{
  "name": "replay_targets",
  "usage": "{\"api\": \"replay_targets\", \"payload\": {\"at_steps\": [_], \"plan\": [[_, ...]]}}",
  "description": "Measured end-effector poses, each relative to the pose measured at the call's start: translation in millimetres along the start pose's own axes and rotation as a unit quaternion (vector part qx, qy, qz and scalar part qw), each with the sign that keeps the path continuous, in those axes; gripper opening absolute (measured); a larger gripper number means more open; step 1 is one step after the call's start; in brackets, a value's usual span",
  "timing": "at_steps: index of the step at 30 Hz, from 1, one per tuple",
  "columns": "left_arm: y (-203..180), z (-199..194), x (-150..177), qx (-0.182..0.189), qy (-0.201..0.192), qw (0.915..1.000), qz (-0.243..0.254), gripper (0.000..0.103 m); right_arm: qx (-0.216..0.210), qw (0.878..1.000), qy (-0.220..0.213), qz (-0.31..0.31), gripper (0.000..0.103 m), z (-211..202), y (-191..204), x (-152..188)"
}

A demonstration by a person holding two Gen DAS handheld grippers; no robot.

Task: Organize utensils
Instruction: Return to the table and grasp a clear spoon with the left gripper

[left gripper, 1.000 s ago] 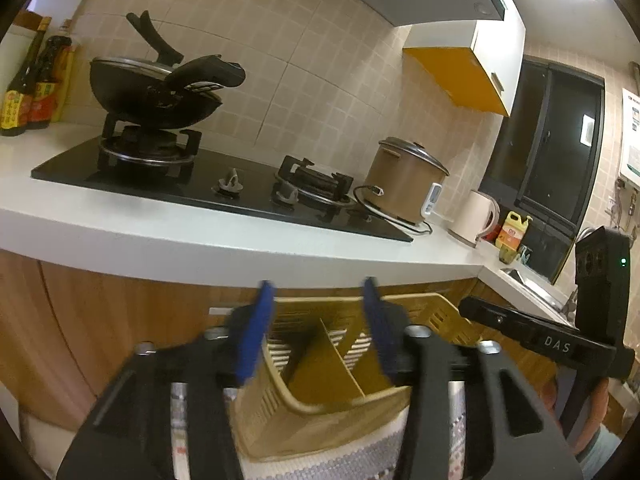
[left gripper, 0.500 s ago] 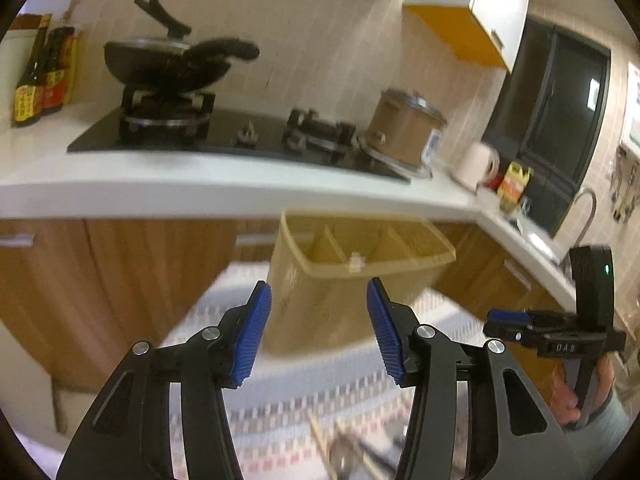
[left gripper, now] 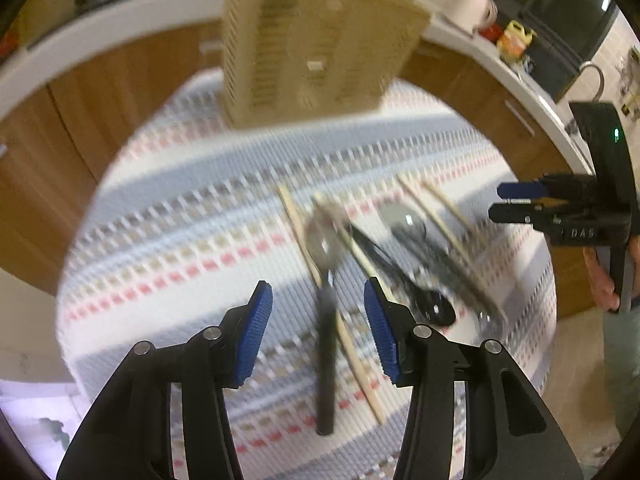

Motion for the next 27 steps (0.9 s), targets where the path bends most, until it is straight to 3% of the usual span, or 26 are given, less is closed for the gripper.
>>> {"api": "replay_targets", "payload": {"at_steps": [9, 11, 12, 18, 21, 23, 26, 27], "plan": [[-23.1, 20.8, 5.9, -0.017, 0.045, 0.9982, 0.035, 0.037, 0.005, 0.999, 0.045, -0.007, 0.052, 18.3, -4.6, 9.9], [-28.2, 28.4, 5.3, -0.025, 0.056, 0.9975, 0.036, 0.033, 0.015, 0.998, 0.053, -0.017, 0.045, 23.3, -3.1, 10.1], [-29.2, 30.8, 4.7, -0.027, 0.060, 0.9973, 0.034, 0.033, 0.016, 0.998, 0.058, -0.021, 0.036, 26.0, -1.3, 10.4], [-32.1, 36.8, -2.1, -0.026, 0.064, 0.9973, 0.023, 0.033, 0.035, 0.996, 0.077, -0.041, 0.034, 39.3, 3.8, 7.3], [-36.0, 40.6, -7.6, -0.042, 0.067, 0.9963, 0.033, 0.032, 0.049, 0.994, 0.083, -0.052, 0.033, 44.4, 8.3, 5.1], [-40.3, 43.4, -11.8, -0.059, 0.067, 0.9952, 0.041, 0.031, 0.054, 0.993, 0.088, -0.058, 0.027, 47.1, 10.8, 3.5], [-43.9, 47.0, -15.8, -0.080, 0.065, 0.9935, 0.048, 0.024, 0.060, 0.991, 0.096, -0.065, 0.020, 53.8, 20.4, -3.9], [-44.3, 48.2, -17.5, -0.087, 0.063, 0.9930, 0.048, 0.017, 0.060, 0.991, 0.099, -0.068, 0.016, 55.1, 24.1, -4.9]]}}
Point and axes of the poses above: each gripper's, at about its wrist camera, not at the fingertips, and z roughly the way its jaws point, y to its left, x to its underside, the point moved 6 cm from there along z, roughly the way its jaws point, and after that the axes turned 14 degrees about -x, right-handed, at the moved point
